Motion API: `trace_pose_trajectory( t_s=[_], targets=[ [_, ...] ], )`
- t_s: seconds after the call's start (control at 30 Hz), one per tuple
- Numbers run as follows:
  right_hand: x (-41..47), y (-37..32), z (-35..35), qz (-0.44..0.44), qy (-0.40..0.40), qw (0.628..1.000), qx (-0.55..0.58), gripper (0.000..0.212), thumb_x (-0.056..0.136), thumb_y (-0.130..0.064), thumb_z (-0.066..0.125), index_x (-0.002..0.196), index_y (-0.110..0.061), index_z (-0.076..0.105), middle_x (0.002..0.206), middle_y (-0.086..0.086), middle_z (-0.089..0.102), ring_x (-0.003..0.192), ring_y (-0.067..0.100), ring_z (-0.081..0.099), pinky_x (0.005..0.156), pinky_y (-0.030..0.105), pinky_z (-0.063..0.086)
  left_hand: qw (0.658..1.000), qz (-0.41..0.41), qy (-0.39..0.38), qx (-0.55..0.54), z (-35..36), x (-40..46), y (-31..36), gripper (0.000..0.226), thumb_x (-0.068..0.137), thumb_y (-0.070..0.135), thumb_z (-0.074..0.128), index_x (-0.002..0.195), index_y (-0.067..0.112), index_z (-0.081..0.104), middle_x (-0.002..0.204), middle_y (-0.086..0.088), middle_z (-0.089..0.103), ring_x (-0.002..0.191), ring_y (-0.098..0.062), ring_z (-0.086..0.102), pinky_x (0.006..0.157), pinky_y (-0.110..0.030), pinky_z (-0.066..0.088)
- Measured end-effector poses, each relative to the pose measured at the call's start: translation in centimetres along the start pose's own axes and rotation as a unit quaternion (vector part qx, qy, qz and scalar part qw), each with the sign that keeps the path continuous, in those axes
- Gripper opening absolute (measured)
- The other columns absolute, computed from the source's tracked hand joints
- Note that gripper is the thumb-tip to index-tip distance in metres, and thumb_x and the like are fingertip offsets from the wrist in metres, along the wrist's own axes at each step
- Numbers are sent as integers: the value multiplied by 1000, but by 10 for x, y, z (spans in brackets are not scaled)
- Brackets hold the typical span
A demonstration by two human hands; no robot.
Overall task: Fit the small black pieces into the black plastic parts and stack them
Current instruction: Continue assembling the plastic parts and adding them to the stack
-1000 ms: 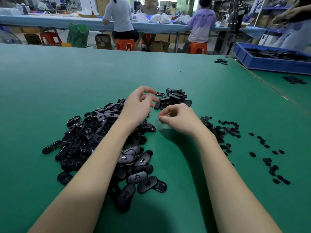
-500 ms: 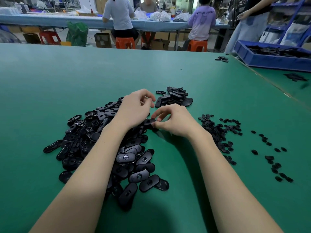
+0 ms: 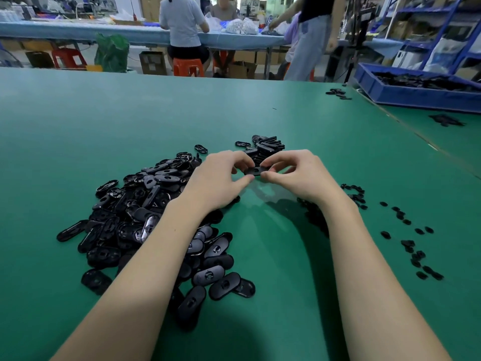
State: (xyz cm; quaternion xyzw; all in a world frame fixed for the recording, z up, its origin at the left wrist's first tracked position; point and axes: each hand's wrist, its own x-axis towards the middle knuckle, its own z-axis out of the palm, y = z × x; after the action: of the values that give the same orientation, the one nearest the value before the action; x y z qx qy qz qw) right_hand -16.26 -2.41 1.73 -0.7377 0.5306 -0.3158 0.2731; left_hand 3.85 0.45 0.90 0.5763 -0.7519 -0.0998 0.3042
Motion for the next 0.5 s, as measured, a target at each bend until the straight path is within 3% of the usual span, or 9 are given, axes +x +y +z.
trace_pose_trajectory(
  t_s=[0.07, 0.13, 0.27, 0.5],
  targets=[
    [0, -1, -6, 18, 12, 1000, 18, 6, 83, -41, 79, 89, -40, 77, 77, -21, 72, 67, -7, 61, 63, 14, 44, 1000, 4, 13, 15, 4, -1, 4, 21, 90, 36, 68, 110, 34, 66, 102, 16, 67, 94, -11, 61, 88, -38, 52],
    [1, -2, -11, 57, 39, 998, 15, 8, 87, -43, 73, 89, -37, 77, 83, -15, 75, 76, 0, 65, 72, 22, 50, 999, 2, 24, 27, 8, -2, 6, 25, 92, 36, 65, 116, 31, 65, 105, 14, 66, 98, -12, 60, 90, -38, 51],
    [-1, 1, -25, 154, 30, 979, -126, 14, 89, -36, 62, 91, -34, 75, 99, -11, 75, 99, 18, 67, 90, 35, 55, 999, -2, 21, 40, 17, -6, 6, 24, 95, 34, 61, 118, 31, 66, 111, 12, 62, 106, -13, 57, 90, -38, 50],
    [-9, -5, -35, 253, -14, 933, -255, 17, 79, -34, 74, 95, -31, 76, 103, -3, 71, 97, 24, 65, 75, 28, 44, 999, 3, 33, 18, 24, -8, 1, 22, 93, 34, 62, 115, 32, 66, 108, 16, 61, 104, -8, 56, 91, -37, 50]
  ],
)
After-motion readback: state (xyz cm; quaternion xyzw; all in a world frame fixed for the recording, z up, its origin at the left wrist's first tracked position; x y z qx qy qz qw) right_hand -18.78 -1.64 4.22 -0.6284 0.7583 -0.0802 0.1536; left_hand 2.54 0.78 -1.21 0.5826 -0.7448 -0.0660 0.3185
